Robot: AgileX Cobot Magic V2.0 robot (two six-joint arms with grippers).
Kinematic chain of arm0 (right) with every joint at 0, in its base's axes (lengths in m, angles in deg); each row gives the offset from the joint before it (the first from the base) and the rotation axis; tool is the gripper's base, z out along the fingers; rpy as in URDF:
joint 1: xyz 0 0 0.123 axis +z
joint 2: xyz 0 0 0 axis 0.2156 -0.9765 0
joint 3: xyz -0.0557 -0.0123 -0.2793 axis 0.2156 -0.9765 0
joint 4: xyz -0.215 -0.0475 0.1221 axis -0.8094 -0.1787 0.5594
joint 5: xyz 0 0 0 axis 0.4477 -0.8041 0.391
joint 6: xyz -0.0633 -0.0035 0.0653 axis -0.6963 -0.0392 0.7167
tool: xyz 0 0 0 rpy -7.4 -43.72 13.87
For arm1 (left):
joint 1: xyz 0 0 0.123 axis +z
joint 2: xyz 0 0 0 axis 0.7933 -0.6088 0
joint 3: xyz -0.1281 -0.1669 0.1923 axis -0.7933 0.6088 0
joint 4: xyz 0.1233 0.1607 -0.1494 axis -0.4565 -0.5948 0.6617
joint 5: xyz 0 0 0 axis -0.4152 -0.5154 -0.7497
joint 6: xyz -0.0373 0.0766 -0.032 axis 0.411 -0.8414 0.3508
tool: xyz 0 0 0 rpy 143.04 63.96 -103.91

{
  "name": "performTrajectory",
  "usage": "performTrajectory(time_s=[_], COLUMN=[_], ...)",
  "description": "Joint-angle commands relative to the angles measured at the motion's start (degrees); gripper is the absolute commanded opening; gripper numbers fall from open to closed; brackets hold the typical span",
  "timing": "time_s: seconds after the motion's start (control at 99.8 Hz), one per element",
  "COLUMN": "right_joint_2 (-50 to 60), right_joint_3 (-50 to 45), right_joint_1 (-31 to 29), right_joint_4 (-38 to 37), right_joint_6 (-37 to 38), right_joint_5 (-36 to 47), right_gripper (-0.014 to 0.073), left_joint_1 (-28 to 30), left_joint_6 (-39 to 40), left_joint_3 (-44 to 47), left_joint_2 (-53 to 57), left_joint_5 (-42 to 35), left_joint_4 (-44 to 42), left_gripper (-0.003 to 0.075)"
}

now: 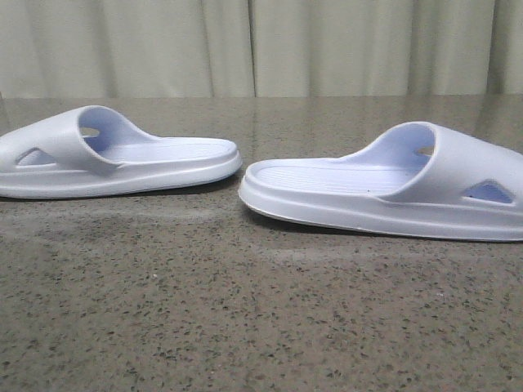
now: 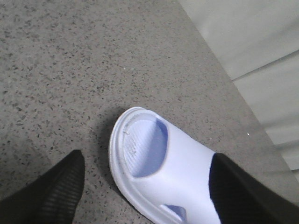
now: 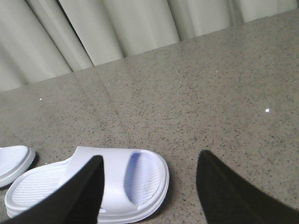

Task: Insert blue slippers together front up
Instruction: 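Grasp the heel of the slipper nearest the left gripper with left gripper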

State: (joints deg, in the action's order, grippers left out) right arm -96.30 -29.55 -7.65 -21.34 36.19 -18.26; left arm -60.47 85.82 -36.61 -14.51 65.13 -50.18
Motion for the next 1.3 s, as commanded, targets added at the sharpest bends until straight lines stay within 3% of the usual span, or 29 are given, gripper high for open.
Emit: performTrajectory(time_s=[0.0,0.361,1.292], right_joint_2=[-1.1,-1.1,-1.1], right_joint_3=[2.0,2.0,2.0], right_joint_1=[-0.4,-0.4,-0.4], right_joint_4=[0.0,0.0,0.0], right_joint_6=[-0.7,-0.7,-0.7], right_joint_5=[4.9,4.9,6.0], right_gripper=[0.0372,0.0372,0.0372], left_joint_1=[-0.5,-0.5,-0.5], left_joint_6=[0.4,0.4,0.2], left_joint_3=[-2.0,-6.6,-7.1], left_joint_2=[-2.4,-9.1,-19.8], left_joint_5=[-4.2,-3.2,-3.2], left_joint_4=[2.1,3.6,7.1], left_gripper=[0.0464,0.0464,0.0464])
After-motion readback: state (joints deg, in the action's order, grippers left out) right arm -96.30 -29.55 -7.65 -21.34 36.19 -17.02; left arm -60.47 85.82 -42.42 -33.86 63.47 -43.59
